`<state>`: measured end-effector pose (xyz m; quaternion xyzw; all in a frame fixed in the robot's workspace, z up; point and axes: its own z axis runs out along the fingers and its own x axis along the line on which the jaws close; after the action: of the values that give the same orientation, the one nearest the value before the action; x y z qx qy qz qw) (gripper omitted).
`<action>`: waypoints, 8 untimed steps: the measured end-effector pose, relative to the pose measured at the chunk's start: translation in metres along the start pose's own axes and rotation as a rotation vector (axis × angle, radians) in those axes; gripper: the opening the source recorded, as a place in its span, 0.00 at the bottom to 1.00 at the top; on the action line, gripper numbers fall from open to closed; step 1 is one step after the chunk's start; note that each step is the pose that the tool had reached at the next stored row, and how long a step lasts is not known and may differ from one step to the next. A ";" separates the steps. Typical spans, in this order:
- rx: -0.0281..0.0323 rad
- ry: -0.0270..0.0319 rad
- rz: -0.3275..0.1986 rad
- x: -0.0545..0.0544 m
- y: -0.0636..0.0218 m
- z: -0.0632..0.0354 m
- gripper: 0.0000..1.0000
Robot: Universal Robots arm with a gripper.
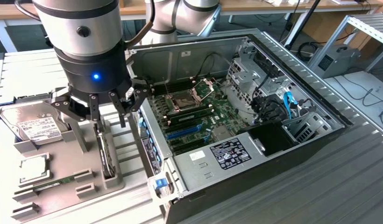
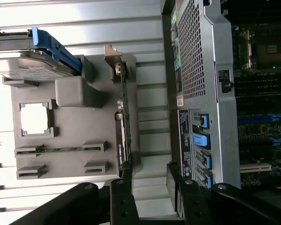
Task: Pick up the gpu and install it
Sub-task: 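Pick up the gpu and move the gpu toward the slot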
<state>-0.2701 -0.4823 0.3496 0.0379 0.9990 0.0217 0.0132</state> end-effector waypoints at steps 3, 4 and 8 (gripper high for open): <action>-0.0001 0.0000 0.000 0.000 0.0000 0.0011 0.42; -0.0001 0.0000 0.000 0.000 -0.0001 0.0015 0.42; -0.0001 -0.0001 0.000 0.000 -0.0001 0.0033 0.42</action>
<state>-0.2701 -0.4823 0.3463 0.0379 0.9990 0.0217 0.0132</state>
